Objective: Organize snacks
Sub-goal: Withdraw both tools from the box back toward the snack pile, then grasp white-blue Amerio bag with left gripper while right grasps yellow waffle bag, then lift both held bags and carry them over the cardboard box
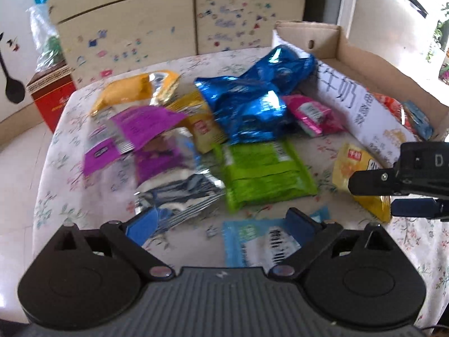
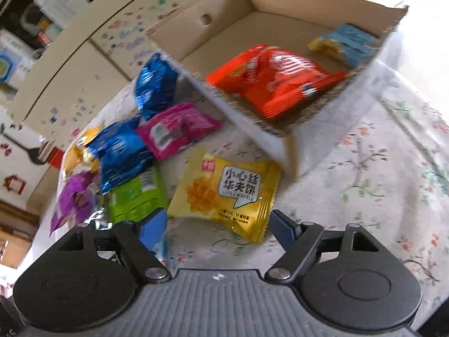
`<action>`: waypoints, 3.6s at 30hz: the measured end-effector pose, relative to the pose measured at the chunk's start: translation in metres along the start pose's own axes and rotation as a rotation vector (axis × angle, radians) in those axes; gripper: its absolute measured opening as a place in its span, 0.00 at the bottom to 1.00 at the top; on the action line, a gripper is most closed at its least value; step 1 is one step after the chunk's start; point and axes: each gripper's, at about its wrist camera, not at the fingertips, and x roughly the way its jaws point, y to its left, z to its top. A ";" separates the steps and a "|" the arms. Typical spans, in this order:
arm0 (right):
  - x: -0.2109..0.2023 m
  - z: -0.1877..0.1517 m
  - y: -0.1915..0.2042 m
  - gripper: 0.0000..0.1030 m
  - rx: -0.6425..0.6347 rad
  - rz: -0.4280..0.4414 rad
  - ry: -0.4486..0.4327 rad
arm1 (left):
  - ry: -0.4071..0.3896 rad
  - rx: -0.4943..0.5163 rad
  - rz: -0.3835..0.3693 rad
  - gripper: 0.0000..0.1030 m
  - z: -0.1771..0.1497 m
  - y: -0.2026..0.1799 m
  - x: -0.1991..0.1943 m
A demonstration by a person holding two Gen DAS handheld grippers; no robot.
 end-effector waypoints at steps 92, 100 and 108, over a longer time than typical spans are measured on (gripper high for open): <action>0.022 0.003 0.035 0.62 -0.304 -0.145 -0.059 | -0.042 -0.103 -0.168 0.50 -0.036 0.035 -0.043; 0.030 -0.010 0.050 0.55 -0.462 -0.262 -0.106 | -0.030 -0.108 -0.151 0.50 -0.037 0.036 -0.039; 0.001 -0.004 0.030 0.53 -0.359 -0.195 -0.088 | -0.049 -0.119 -0.143 0.50 -0.034 0.035 -0.042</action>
